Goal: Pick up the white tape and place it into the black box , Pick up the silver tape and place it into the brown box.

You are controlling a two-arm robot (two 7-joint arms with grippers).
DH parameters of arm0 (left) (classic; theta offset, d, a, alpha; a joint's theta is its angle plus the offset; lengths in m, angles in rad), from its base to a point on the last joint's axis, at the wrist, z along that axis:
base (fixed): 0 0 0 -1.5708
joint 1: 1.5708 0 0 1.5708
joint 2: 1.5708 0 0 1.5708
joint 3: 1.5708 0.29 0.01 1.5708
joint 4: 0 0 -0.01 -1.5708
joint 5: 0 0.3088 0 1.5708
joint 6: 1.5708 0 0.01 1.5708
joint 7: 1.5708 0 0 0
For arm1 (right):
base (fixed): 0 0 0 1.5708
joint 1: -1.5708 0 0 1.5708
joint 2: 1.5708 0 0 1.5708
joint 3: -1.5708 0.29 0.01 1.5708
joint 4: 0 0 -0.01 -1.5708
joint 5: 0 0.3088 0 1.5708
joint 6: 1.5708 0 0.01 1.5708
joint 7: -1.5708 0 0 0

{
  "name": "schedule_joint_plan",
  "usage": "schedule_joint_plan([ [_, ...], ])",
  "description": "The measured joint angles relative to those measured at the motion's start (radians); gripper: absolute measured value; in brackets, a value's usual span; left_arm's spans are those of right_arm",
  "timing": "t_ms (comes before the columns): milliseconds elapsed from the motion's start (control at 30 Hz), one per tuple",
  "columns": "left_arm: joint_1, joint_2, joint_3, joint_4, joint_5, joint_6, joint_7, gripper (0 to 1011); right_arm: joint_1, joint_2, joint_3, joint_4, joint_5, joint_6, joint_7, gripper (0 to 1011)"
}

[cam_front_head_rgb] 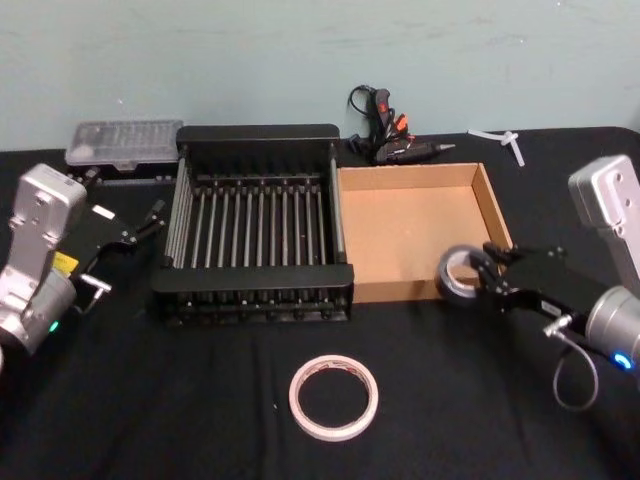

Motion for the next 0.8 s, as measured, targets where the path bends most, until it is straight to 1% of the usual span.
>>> schedule_joint_plan([
  [100,0.000,0.000,0.000,0.000,0.000,0.000,0.000,1001,0.027,-0.006,-0.008,0.020,-0.020,-0.022,-0.002,158],
  [200,0.000,0.000,0.000,0.000,0.000,0.000,0.000,1001,0.062,-0.020,-0.020,0.054,-0.054,-0.066,-0.009,158],
  [333,0.000,0.000,0.000,0.000,0.000,0.000,0.000,1001,0.089,-0.038,-0.028,0.088,-0.084,-0.108,-0.016,158],
  [367,0.000,0.000,0.000,0.000,0.000,0.000,0.000,1001,0.104,-0.048,-0.034,0.109,-0.100,-0.133,-0.020,158],
  [433,0.000,0.000,0.000,0.000,0.000,0.000,0.000,1001,0.118,-0.057,-0.040,0.128,-0.115,-0.157,-0.022,158],
  [467,0.000,0.000,0.000,0.000,0.000,0.000,0.000,1001,0.132,-0.066,-0.045,0.151,-0.132,-0.181,-0.026,158],
  [533,0.000,0.000,0.000,0.000,0.000,0.000,0.000,1001,0.147,-0.077,-0.051,0.174,-0.148,-0.208,-0.029,158],
  [567,0.000,0.000,0.000,0.000,0.000,0.000,0.000,1001,0.161,-0.086,-0.057,0.197,-0.166,-0.234,-0.034,158],
  [633,0.000,0.000,0.000,0.000,0.000,0.000,0.000,1001,0.175,-0.096,-0.064,0.220,-0.185,-0.260,-0.038,158],
  [667,0.000,0.000,0.000,0.000,0.000,0.000,0.000,1001,0.190,-0.105,-0.072,0.244,-0.204,-0.283,-0.044,158],
  [767,0.000,0.000,0.000,0.000,0.000,0.000,0.000,1001,0.210,-0.119,-0.083,0.279,-0.234,-0.312,-0.054,158],
  [800,0.000,0.000,0.000,0.000,0.000,0.000,0.000,1001,0.224,-0.127,-0.091,0.301,-0.257,-0.328,-0.061,158],
])
